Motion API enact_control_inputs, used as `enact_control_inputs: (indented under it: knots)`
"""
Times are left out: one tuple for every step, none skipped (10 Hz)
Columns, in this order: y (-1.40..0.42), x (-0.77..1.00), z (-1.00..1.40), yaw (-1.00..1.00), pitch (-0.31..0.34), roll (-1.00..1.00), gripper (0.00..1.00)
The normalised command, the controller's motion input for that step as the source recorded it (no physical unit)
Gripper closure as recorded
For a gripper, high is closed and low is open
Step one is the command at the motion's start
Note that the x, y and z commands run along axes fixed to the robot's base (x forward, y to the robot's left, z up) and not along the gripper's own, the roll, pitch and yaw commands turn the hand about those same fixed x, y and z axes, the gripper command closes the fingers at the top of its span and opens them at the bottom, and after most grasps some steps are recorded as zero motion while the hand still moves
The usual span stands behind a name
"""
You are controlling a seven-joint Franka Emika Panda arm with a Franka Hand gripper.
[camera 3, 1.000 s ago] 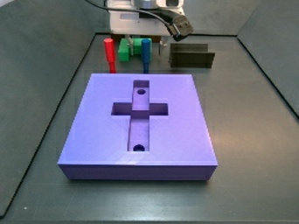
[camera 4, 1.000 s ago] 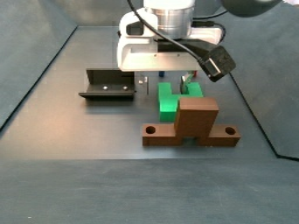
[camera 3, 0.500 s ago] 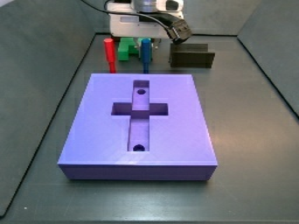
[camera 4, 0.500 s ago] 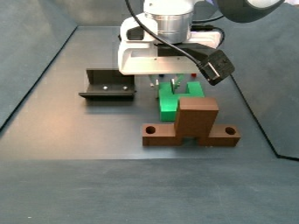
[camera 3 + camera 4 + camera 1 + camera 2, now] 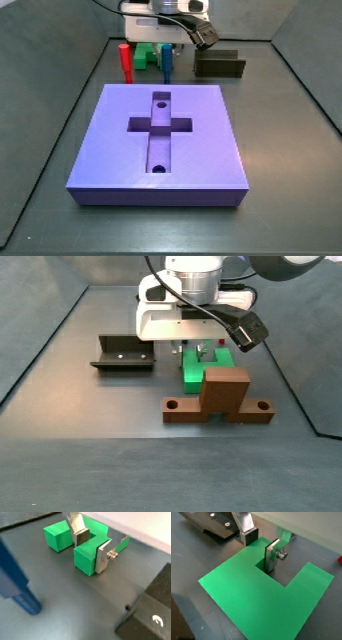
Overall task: Pick up the green object. Move up. Place the green object on the fixture. Regrasp the green object. Move to above the board. Insert the green object.
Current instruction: Pick up the green object, then move up.
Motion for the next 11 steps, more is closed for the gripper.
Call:
enact_control_inputs:
  knots:
    - [0.0, 0.0, 0.0, 0.0, 0.0, 0.0, 1.0]
    - [0.0, 0.0, 0.0, 0.0, 0.0, 0.0, 1.0]
    - [0.0, 0.0, 0.0, 0.0, 0.0, 0.0, 1.0]
    - [0.0, 0.0, 0.0, 0.0, 0.0, 0.0, 1.0]
    - [0.0, 0.0, 0.0, 0.0, 0.0, 0.0, 1.0]
    - [0.0, 0.0, 0.0, 0.0, 0.0, 0.0, 1.0]
    - [0.0, 0.0, 0.0, 0.0, 0.0, 0.0, 1.0]
    - [0.0, 0.0, 0.0, 0.0, 0.0, 0.0, 1.0]
    - [0.0, 0.0, 0.0, 0.0, 0.0, 0.0, 1.0]
    - [0.0, 0.0, 0.0, 0.0, 0.0, 0.0, 1.0]
    - [0.0, 0.0, 0.83, 0.0, 0.0, 0.0, 1.0]
